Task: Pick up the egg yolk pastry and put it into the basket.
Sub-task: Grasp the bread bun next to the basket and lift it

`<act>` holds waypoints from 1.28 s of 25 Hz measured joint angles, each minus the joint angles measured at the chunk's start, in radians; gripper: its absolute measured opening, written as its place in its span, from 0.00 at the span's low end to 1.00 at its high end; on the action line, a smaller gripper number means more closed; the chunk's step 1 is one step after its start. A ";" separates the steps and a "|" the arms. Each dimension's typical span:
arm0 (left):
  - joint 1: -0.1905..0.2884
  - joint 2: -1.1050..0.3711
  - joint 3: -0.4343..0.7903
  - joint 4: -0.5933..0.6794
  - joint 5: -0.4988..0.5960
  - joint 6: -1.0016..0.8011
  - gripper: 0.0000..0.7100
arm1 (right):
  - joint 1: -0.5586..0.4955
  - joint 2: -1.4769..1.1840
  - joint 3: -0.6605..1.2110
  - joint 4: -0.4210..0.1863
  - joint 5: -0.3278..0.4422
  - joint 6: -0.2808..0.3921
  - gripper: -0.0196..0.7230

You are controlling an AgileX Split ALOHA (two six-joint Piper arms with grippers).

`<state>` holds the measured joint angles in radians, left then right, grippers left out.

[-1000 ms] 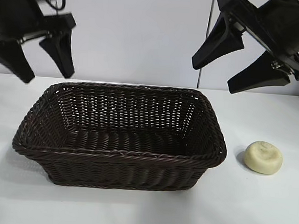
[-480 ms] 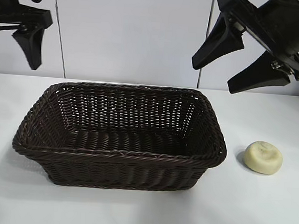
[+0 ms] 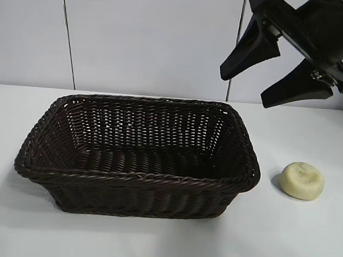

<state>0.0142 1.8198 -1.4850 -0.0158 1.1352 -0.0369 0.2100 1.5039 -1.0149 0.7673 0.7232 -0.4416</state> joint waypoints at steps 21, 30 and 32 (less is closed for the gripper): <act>0.001 -0.262 0.049 -0.036 0.094 0.065 0.80 | 0.000 0.000 0.000 0.000 0.011 0.000 0.77; 0.001 -0.660 0.367 -0.036 0.101 0.087 0.80 | 0.000 0.000 0.000 0.000 0.011 0.000 0.77; 0.001 -0.754 0.453 -0.037 0.101 0.089 0.80 | 0.000 0.000 0.000 0.000 0.011 0.000 0.77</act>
<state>0.0151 1.0655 -1.0323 -0.0525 1.2361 0.0517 0.2100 1.5039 -1.0149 0.7673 0.7340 -0.4416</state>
